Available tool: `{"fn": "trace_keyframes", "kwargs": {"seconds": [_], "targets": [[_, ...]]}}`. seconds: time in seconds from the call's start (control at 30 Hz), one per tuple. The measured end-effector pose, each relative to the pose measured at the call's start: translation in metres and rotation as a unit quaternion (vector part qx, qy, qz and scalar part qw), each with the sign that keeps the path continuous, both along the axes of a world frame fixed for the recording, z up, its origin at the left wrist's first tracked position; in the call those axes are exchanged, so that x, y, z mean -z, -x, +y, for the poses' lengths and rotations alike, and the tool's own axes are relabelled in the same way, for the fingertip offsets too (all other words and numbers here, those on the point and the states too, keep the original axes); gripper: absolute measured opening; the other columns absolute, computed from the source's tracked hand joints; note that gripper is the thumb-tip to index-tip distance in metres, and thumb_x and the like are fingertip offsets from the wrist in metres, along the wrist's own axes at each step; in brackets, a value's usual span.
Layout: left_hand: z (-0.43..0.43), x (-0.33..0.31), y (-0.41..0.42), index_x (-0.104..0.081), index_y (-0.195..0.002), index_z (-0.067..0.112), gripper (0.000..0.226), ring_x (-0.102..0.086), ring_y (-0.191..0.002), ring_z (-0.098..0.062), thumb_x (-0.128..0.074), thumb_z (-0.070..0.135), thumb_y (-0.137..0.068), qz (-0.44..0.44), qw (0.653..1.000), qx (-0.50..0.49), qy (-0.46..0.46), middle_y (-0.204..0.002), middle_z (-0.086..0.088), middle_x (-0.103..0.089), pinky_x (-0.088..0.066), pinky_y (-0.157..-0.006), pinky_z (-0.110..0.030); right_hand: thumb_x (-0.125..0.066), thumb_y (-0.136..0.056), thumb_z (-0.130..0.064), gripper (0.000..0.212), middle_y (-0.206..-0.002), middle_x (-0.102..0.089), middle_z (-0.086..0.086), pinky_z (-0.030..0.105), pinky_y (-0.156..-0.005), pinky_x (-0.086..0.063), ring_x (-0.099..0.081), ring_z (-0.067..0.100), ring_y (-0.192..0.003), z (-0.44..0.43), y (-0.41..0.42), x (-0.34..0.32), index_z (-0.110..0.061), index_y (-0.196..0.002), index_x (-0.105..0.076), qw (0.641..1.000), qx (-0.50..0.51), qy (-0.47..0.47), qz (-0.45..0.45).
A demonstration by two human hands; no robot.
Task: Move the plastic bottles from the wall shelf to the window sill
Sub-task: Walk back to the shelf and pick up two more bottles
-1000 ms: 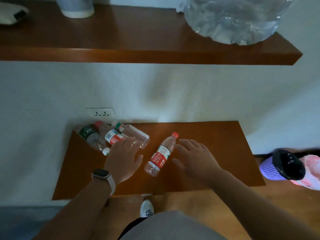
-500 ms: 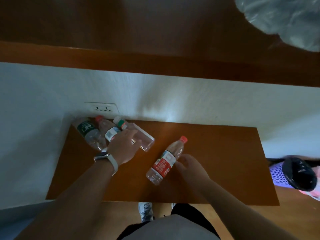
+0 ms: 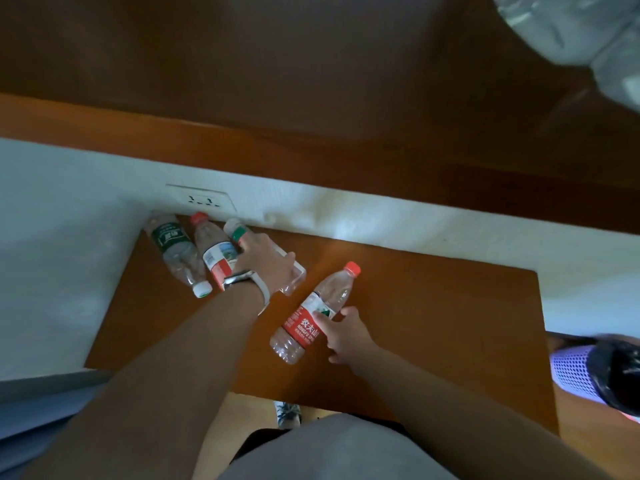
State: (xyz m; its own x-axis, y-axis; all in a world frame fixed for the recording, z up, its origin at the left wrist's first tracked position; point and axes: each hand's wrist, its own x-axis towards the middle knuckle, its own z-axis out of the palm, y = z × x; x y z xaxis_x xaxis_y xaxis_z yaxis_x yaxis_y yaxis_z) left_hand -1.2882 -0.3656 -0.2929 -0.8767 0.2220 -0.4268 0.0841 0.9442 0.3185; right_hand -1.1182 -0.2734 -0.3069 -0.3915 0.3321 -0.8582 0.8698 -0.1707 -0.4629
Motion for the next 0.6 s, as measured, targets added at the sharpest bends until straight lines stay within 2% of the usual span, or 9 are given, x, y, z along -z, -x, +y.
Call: {"fn": "trace_keyframes", "kwargs": {"seconds": [0.1,0.17,0.23,0.33,0.43,0.5,0.6], "targets": [[0.005,0.006,-0.007,-0.044,-0.134,0.008,0.069,-0.058,-0.111,-0.044,-0.065,0.053,-0.085,0.014,0.999,-0.018,0.032,-0.137,-0.021,-0.044,-0.053,-0.086,-0.051,-0.071,-0.084,-0.055,0.083,-0.119,-0.060,0.006,0.039,-0.076,-0.061,-0.061,0.023,-0.110,-0.001,0.006,0.004,-0.017,-0.144,-0.029,1.000,0.017,0.010,0.002],[0.009,0.007,-0.013,-0.034,-0.143,0.013,0.077,-0.057,-0.114,-0.044,-0.065,0.054,-0.086,0.035,0.997,-0.043,0.056,-0.144,-0.018,-0.035,-0.054,-0.085,-0.048,-0.071,-0.083,-0.056,0.082,-0.119,-0.059,0.004,0.041,-0.081,-0.060,-0.060,0.022,-0.112,-0.003,0.010,0.006,-0.018,-0.143,-0.030,0.999,0.032,0.025,0.011],[0.010,0.011,-0.018,-0.030,-0.145,0.017,0.078,-0.053,-0.119,-0.044,-0.068,0.049,-0.085,0.042,0.996,-0.070,0.027,-0.150,-0.016,-0.028,-0.052,-0.088,-0.047,-0.071,-0.083,-0.057,0.080,-0.114,-0.058,0.002,0.037,-0.077,-0.061,-0.060,0.020,-0.111,-0.007,0.013,0.006,-0.019,-0.141,-0.031,0.998,0.039,0.031,0.025],[0.003,0.017,-0.024,-0.028,-0.146,0.019,0.082,-0.051,-0.122,-0.040,-0.075,0.041,-0.082,0.021,0.992,-0.115,-0.046,-0.146,-0.016,-0.030,-0.050,-0.094,-0.047,-0.073,-0.083,-0.054,0.081,-0.116,-0.058,0.001,0.032,-0.070,-0.061,-0.060,0.019,-0.110,-0.014,0.015,0.009,-0.018,-0.143,-0.030,0.998,0.042,0.042,0.028],[-0.002,0.017,-0.030,-0.017,-0.151,0.019,0.093,-0.052,-0.122,-0.038,-0.077,0.036,-0.081,-0.003,0.987,-0.132,-0.086,-0.145,-0.016,-0.030,-0.053,-0.096,-0.047,-0.077,-0.081,-0.048,0.084,-0.114,-0.056,0.002,0.040,-0.081,-0.059,-0.058,0.020,-0.112,-0.021,0.021,0.014,-0.017,-0.143,-0.029,0.994,0.092,0.057,0.033],[-0.004,0.016,-0.031,-0.013,-0.152,0.021,0.095,-0.051,-0.123,-0.037,-0.077,0.031,-0.082,-0.024,0.983,-0.144,-0.114,-0.147,-0.014,-0.030,-0.054,-0.095,-0.047,-0.081,-0.080,-0.041,0.084,-0.103,-0.051,-0.002,0.045,-0.086,-0.055,-0.054,0.018,-0.107,-0.025,0.028,0.016,-0.015,-0.140,-0.028,0.986,0.144,0.071,0.034],[-0.007,0.016,-0.031,-0.012,-0.154,0.024,0.096,-0.049,-0.127,-0.034,-0.077,0.023,-0.083,-0.053,0.966,-0.189,-0.166,-0.147,-0.012,-0.030,-0.055,-0.091,-0.042,-0.082,-0.079,-0.038,0.082,-0.095,-0.049,-0.004,0.035,-0.075,-0.054,-0.054,0.011,-0.085,-0.030,0.032,0.019,-0.013,-0.137,-0.029,0.983,0.168,0.054,0.052]]}}
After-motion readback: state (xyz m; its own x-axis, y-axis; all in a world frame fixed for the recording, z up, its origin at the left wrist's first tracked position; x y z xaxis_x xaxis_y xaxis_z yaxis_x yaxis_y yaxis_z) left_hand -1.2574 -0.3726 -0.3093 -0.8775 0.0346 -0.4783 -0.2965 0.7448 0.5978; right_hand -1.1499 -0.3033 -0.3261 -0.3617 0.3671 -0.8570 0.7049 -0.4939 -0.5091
